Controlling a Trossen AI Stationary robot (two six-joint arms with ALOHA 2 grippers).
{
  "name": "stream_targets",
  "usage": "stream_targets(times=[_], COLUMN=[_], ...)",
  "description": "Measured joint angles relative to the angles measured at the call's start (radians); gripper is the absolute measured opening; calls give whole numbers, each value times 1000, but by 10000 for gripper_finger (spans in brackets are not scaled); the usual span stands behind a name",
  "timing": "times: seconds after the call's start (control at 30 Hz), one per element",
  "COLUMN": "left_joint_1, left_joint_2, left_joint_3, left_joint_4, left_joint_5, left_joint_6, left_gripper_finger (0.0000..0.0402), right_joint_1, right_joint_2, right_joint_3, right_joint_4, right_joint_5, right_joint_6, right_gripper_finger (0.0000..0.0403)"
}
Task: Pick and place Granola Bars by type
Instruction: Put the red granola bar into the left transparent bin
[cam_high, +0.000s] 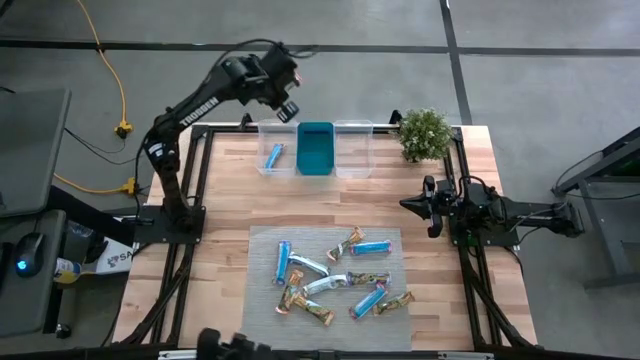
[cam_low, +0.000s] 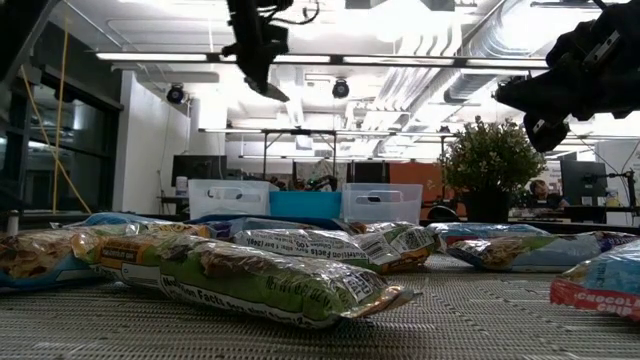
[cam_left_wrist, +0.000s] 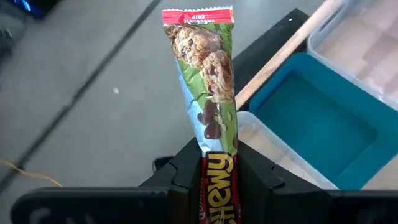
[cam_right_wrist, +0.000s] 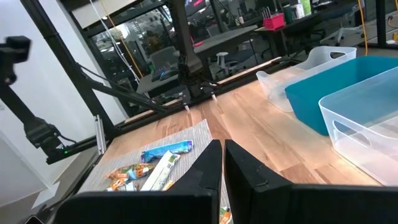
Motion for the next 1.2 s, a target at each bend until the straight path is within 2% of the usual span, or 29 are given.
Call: stream_targets(times=[0.13,0.3,0.5,0.6,0.87,1.03,1.2], left_joint_1=[60,100,97,98,90,59,30], left_joint_2=[-3,-3,-73,-114,-238,-258,-256], left_joint_3=[-76,-240,-507,-638,-900,-988,-1032], left_joint_4=[-3,22,247,330,532,651,714], left_joint_5=[76,172,305,335,344,331,240], left_joint_6=[-61,-152,-274,-360,-535,-616,-682], left_gripper_finger=[71,71,71,71,71,72,72], right_joint_1=[0,0,0,0,0,0,0], right_joint_2=[0,0,0,0,0,0,0], right_joint_3=[0,0,0,0,0,0,0], right_joint_4=[0,0,0,0,0,0,0], right_joint_5=[0,0,0,0,0,0,0], right_joint_6=[0,0,0,0,0,0,0], right_gripper_finger=[0,0,0,0,0,0,0])
